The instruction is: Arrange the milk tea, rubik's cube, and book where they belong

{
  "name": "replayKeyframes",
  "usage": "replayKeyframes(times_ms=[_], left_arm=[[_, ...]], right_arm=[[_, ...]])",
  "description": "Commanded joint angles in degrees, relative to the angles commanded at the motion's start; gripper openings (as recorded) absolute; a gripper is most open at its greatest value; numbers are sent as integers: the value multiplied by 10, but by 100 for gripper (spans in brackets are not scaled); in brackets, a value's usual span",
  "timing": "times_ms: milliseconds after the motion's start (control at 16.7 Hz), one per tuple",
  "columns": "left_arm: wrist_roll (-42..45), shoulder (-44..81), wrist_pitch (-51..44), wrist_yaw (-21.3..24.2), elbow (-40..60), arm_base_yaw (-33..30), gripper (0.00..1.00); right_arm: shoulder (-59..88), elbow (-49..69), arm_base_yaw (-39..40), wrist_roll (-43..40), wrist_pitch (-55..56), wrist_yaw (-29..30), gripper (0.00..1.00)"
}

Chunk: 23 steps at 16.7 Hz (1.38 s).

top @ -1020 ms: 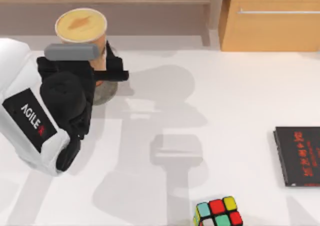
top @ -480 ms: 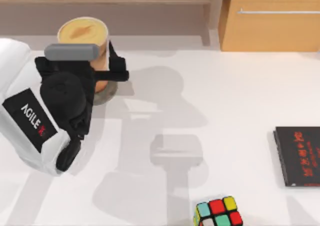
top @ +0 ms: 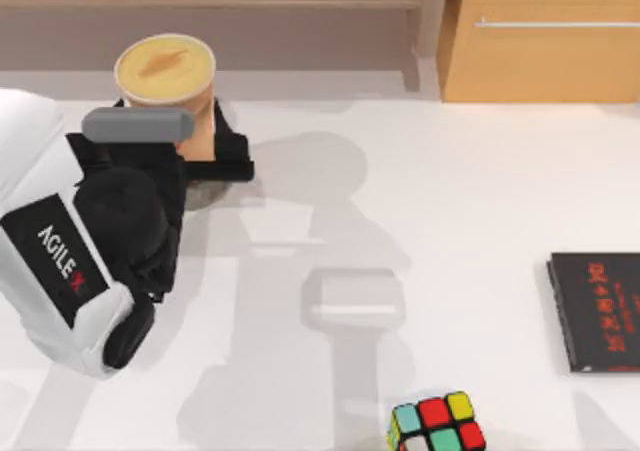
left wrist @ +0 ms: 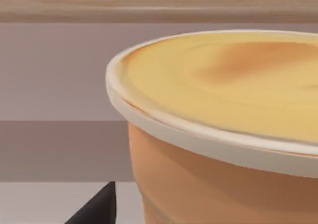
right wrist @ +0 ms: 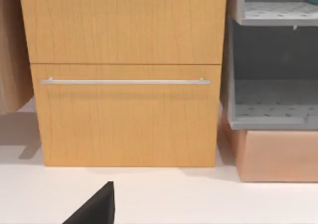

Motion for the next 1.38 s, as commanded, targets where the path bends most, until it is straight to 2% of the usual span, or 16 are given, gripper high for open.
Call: replayKeyframes(times_ms=[360,840,1200,1380], left_arm=[[-1,-5,9,-3,-14,-4,100],[0,-156,-100,-19,-53,-18,100],[0,-163,-106,-20,-54,-16,100],[-23,-179,-140,-15,-19,-28,100]], right_arm=[[0,0,0,0,0,0,100],[0,0,0,0,0,0,100],[0,0,0,0,0,0,100],[0,0,0,0,0,0,100]])
